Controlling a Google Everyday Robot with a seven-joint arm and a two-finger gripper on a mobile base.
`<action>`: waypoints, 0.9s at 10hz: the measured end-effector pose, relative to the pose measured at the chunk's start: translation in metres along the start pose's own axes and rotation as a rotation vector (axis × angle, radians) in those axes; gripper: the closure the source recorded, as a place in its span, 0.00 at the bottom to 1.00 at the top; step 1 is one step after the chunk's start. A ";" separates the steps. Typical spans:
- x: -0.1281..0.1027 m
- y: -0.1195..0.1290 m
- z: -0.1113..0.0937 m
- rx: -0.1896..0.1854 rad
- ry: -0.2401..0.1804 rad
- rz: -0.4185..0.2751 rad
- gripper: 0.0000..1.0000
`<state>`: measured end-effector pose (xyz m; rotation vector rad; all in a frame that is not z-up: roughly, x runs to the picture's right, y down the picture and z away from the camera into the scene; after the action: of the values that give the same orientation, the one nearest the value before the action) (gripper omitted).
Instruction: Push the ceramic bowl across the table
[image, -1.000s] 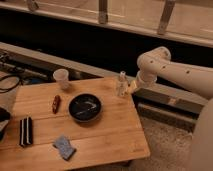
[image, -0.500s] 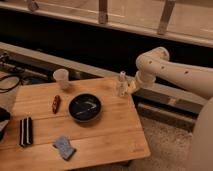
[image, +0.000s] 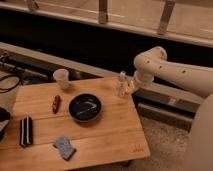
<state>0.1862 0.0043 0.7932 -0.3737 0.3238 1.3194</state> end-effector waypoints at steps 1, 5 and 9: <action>0.001 -0.001 0.000 0.000 -0.001 -0.001 0.67; -0.005 0.008 0.006 0.008 0.013 -0.024 1.00; -0.004 0.023 0.015 0.020 0.037 -0.051 1.00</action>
<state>0.1628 0.0121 0.8070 -0.3870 0.3561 1.2598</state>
